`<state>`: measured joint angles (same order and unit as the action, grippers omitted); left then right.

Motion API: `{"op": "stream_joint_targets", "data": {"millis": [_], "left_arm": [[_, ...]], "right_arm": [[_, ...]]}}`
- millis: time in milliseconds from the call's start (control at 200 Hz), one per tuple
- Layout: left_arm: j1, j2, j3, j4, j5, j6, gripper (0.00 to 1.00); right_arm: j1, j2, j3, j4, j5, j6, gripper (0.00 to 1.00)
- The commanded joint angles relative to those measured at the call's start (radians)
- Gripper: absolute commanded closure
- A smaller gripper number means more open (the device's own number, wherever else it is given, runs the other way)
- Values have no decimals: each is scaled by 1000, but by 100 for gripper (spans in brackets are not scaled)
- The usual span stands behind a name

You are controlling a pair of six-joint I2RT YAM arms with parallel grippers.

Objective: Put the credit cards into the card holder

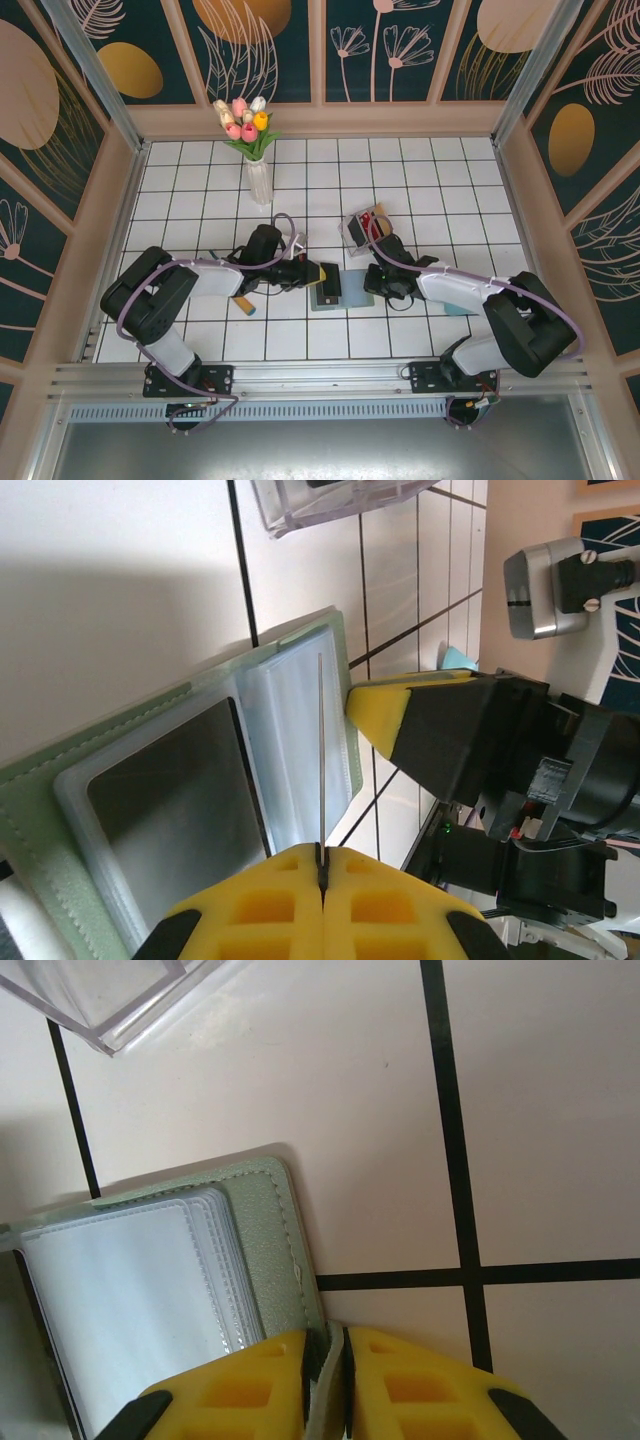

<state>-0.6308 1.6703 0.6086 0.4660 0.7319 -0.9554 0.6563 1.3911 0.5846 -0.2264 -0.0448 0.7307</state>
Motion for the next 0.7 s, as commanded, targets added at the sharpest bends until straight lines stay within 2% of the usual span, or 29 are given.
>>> {"op": "stream_joint_targets", "data": {"millis": [0,225,696], "left_arm": [[-8,26,28,-18,-1,0,100],[-28,94,36,42,18,-36,100],[-63,162,51,53,-25,-65,100]], "right_arm": [[6,26,-5,-13,38,3,82],[6,32,-6,-11,33,-2,82],[8,42,-10,1,13,1,82]]}}
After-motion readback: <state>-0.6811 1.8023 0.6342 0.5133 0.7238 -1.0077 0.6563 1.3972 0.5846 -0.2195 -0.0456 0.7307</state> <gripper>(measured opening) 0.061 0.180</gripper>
